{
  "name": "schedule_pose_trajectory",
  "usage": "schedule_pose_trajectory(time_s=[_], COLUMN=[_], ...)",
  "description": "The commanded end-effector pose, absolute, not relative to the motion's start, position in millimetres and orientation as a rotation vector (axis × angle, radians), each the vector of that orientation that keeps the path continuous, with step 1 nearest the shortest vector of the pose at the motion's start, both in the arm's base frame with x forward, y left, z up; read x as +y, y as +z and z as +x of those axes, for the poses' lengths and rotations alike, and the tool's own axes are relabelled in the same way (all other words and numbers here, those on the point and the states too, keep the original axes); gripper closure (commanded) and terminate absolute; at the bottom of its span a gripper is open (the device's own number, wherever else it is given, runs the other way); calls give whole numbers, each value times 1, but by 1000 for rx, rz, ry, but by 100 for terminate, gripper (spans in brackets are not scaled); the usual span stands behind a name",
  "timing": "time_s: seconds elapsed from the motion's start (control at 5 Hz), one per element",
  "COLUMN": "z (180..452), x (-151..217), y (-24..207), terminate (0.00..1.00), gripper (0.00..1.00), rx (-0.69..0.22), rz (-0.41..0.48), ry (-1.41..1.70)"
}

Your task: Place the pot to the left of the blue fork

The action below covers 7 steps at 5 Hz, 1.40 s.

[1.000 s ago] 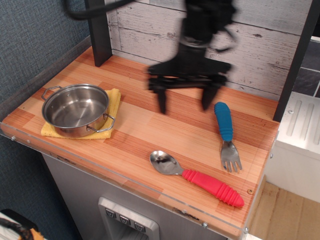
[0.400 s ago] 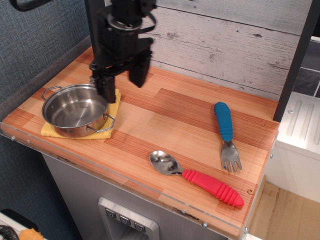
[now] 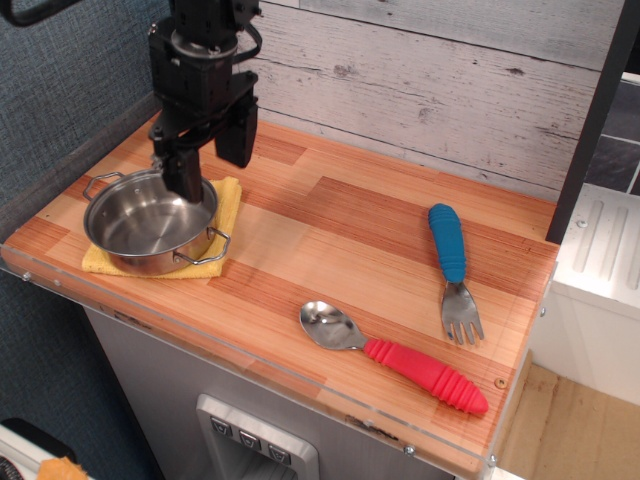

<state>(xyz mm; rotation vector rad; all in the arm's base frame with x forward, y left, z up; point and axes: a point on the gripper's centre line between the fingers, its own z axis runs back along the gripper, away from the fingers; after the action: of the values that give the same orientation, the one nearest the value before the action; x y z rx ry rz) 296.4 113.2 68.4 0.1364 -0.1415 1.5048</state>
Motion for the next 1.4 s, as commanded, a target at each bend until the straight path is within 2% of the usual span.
schedule_pose_trajectory(time_s=[0.0,1.0,1.2], z=[291,289,289], x=[128,140,141], y=[64,34,38], terminate=[0,0,0], gripper=[0,0,100], rx=[-175,-126,-149], rz=[90,102,96], ry=[1534,1552,1550])
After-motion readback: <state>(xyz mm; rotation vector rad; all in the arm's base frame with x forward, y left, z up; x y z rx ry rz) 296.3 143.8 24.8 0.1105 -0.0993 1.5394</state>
